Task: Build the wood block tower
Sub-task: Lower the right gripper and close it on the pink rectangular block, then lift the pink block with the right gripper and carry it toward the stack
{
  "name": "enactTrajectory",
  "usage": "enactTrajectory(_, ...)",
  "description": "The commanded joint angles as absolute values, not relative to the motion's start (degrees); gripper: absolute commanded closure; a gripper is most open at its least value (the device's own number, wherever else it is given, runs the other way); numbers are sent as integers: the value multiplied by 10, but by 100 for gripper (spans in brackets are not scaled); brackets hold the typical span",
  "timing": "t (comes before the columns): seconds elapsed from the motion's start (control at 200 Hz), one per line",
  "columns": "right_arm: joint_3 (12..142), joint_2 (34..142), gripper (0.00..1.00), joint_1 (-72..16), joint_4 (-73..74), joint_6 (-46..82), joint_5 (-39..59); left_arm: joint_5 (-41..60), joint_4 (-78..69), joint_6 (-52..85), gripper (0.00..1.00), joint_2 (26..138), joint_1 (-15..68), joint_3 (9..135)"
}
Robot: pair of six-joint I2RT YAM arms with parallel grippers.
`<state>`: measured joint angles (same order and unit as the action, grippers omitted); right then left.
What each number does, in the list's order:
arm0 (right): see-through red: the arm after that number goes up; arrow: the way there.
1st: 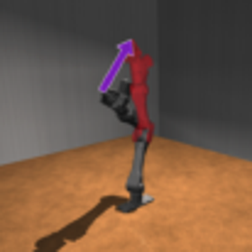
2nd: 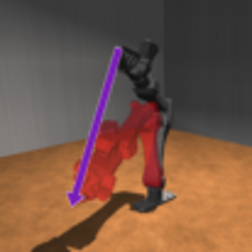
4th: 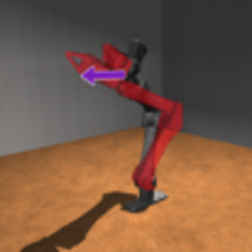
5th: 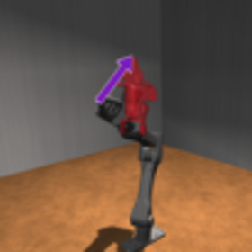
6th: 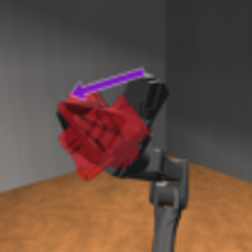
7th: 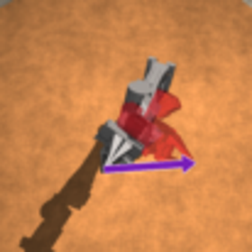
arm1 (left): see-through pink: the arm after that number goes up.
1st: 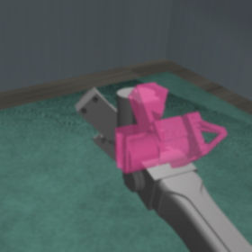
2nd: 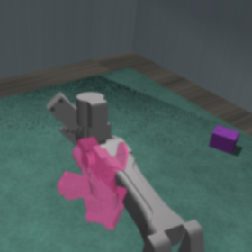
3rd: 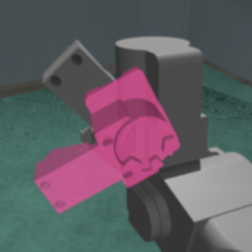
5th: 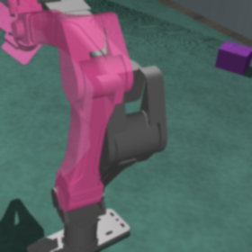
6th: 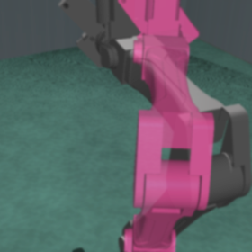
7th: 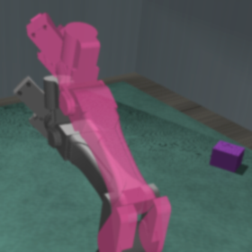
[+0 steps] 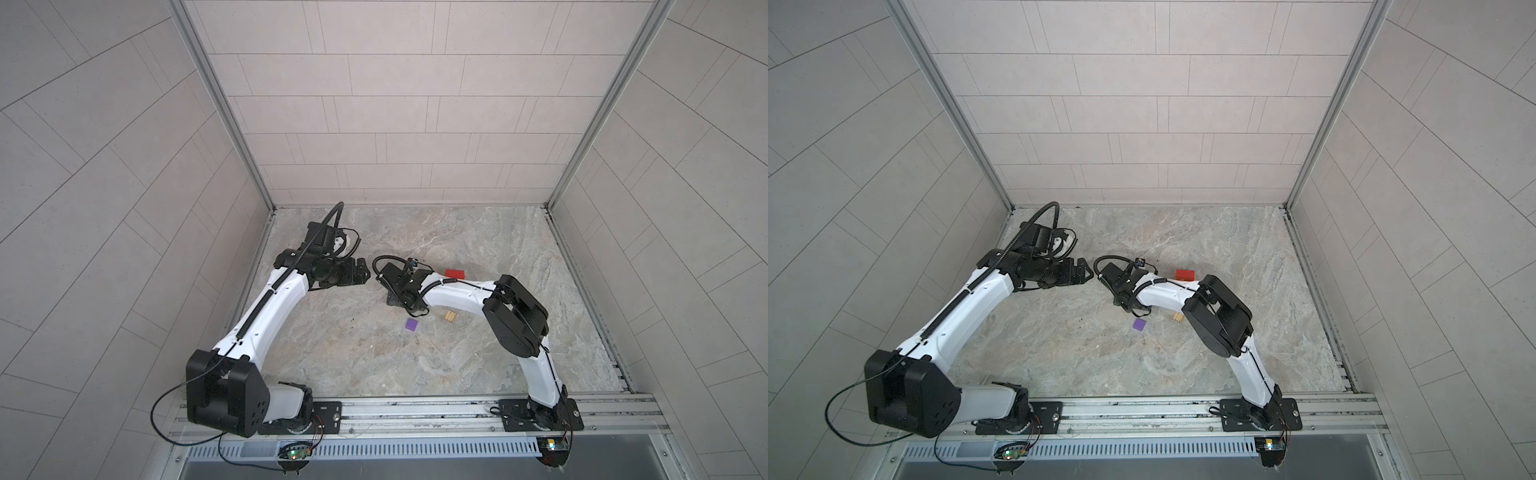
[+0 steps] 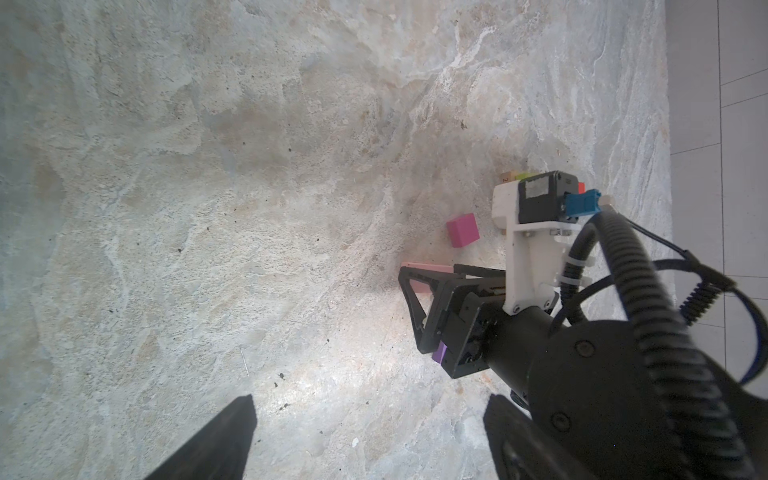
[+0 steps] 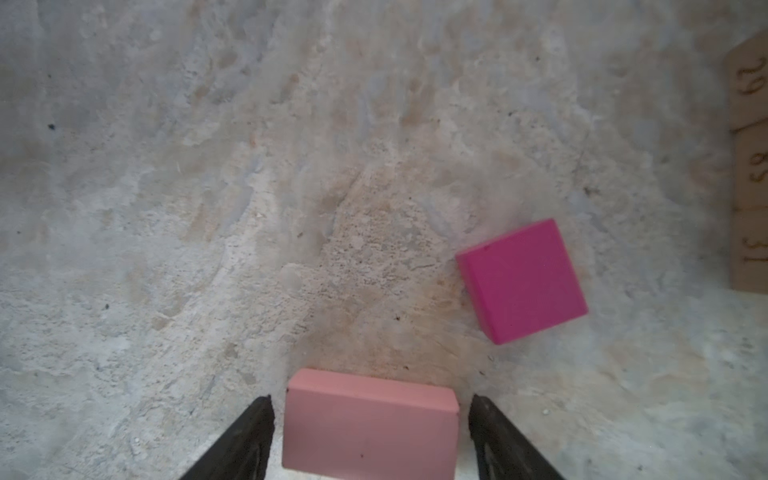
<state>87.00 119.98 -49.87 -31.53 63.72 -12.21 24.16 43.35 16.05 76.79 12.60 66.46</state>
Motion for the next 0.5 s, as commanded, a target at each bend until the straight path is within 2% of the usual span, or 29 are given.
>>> enactTrajectory(0.0, 886, 1217, 30, -504, -351, 650, -149, 249, 434, 160, 8, 767, 122, 660)
enactTrajectory(0.295, 882, 1211, 40, -507, -362, 639, -156, 250, 434, 160, 8, 767, 121, 660)
enactTrajectory(0.495, 883, 1211, 41, -507, -363, 620, -148, 250, 434, 160, 8, 767, 121, 660)
